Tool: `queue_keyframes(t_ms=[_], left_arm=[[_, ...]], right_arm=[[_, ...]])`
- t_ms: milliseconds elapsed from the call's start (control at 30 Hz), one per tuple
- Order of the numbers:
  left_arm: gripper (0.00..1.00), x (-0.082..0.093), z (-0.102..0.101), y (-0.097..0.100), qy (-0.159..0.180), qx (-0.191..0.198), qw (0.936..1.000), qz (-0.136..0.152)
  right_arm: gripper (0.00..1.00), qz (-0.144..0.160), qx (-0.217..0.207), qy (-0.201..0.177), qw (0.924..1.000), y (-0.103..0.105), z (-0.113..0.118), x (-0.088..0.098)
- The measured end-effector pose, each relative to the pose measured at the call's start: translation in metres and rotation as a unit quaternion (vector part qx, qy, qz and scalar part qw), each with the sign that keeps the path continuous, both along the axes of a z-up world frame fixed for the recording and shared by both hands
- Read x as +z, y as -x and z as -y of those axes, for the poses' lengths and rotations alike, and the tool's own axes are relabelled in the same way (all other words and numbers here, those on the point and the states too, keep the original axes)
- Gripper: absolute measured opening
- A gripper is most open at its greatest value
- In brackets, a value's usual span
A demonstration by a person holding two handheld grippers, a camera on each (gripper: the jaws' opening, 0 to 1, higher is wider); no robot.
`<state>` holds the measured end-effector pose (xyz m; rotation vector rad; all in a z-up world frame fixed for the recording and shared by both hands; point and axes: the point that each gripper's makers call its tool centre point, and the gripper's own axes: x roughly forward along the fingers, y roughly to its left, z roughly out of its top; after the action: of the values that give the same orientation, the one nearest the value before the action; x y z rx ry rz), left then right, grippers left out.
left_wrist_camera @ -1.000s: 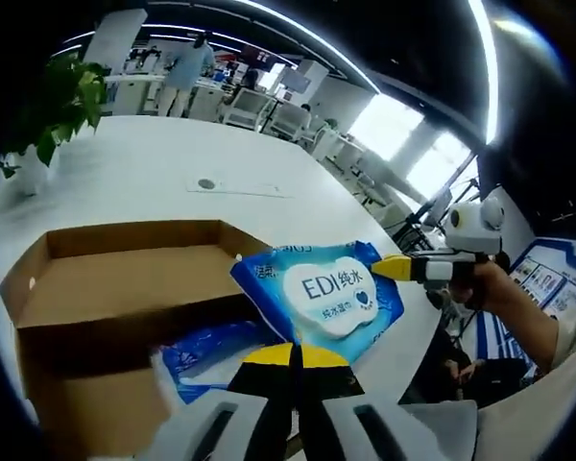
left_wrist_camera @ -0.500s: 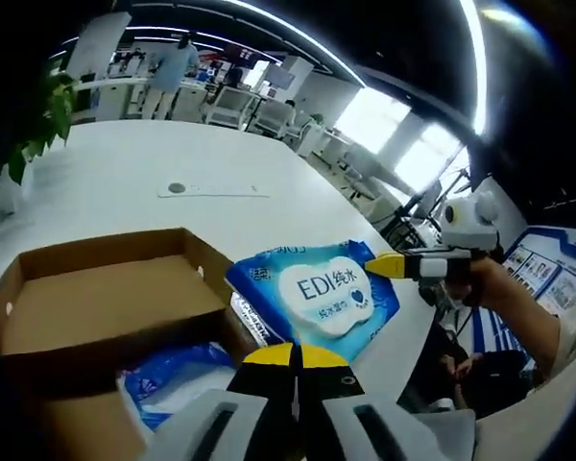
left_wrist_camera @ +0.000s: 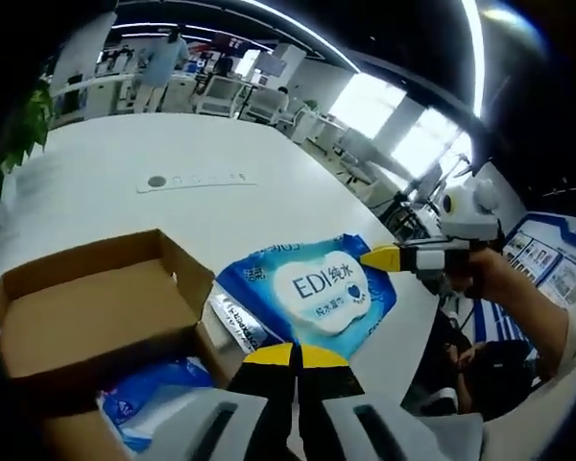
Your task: Operate the shoe box by opening the lid, removing the specified soft item, and placing it in the target area until the item is outside and the box remains undamaged.
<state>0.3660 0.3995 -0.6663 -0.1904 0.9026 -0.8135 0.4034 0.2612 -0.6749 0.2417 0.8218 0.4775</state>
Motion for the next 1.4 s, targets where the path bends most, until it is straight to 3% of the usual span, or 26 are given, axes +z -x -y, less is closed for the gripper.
queue_keyframes(t_ms=[500,967,1267,1400], left_arm=[[0.00,-0.018,0.015,-0.006,-0.019,-0.012,0.9997,-0.011],[0.00,-0.044,0.013,-0.018,-0.097,-0.036,0.9946,-0.013],[0.00,-0.054,0.014,-0.023,-0.157,-0.070,0.9851,-0.001],[0.00,-0.056,0.013,-0.023,-0.164,-0.075,0.9836,-0.001]], right_arm=[[0.00,-0.013,-0.012,-0.004,0.9998,-0.008,0.011,-0.019],[0.00,-0.035,-0.015,0.000,0.9993,-0.019,0.006,-0.054],[0.00,-0.047,-0.018,-0.002,0.9987,-0.023,0.004,-0.072],[0.00,-0.051,-0.021,-0.006,0.9985,-0.023,0.004,-0.077]])
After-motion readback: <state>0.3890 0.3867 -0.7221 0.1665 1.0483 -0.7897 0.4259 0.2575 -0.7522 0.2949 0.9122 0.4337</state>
